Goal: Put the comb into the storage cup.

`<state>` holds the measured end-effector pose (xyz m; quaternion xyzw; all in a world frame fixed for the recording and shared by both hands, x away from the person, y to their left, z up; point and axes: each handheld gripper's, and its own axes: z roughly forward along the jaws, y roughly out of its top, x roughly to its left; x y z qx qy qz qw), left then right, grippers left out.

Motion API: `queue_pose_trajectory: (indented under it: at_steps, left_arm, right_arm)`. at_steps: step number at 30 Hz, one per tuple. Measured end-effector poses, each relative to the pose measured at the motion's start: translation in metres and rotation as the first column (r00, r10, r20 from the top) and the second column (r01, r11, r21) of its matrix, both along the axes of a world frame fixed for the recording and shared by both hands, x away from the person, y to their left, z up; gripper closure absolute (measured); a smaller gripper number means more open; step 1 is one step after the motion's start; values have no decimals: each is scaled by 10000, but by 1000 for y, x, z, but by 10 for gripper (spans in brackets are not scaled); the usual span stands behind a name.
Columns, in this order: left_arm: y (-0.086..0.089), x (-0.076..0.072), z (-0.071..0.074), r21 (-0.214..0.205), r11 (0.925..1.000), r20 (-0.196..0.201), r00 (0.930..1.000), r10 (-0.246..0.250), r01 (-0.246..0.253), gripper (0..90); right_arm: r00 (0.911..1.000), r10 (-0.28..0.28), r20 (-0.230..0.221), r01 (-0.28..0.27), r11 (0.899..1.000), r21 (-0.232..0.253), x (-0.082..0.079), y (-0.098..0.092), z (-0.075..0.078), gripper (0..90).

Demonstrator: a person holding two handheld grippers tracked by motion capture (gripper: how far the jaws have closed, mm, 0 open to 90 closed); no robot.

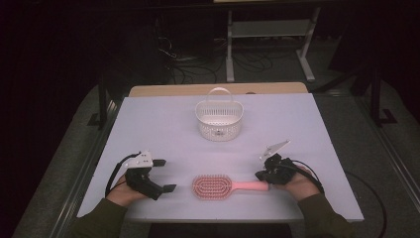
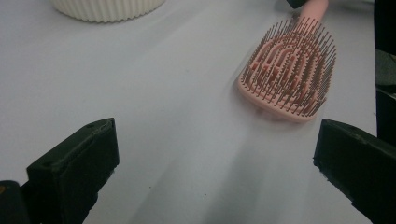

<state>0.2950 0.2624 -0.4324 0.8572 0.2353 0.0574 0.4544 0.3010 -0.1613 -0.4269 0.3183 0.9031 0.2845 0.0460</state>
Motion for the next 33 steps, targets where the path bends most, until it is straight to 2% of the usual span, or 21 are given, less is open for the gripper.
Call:
queue_pose_trajectory:
  at_steps: [14,24,29,33]
  left_arm:
    - [1,-1,0,-3,10000,-3,10000,11,-11,1]
    - [1,0,0,-1,10000,1,10000,18,-18,1]
    - [1,0,0,-31,10000,-15,10000,57,-57,1]
    - [2,0,0,-39,10000,-6,10000,75,-75,0]
  right_arm:
    - [9999,112,121,-111,9999,-44,-15,-1,0,891]
    - [9997,119,200,-120,9999,23,-18,-1,1,883]
    - [9980,-185,609,136,9967,795,-15,-10,10,799]
    - [9927,-740,956,618,9902,1251,-15,-20,13,620]
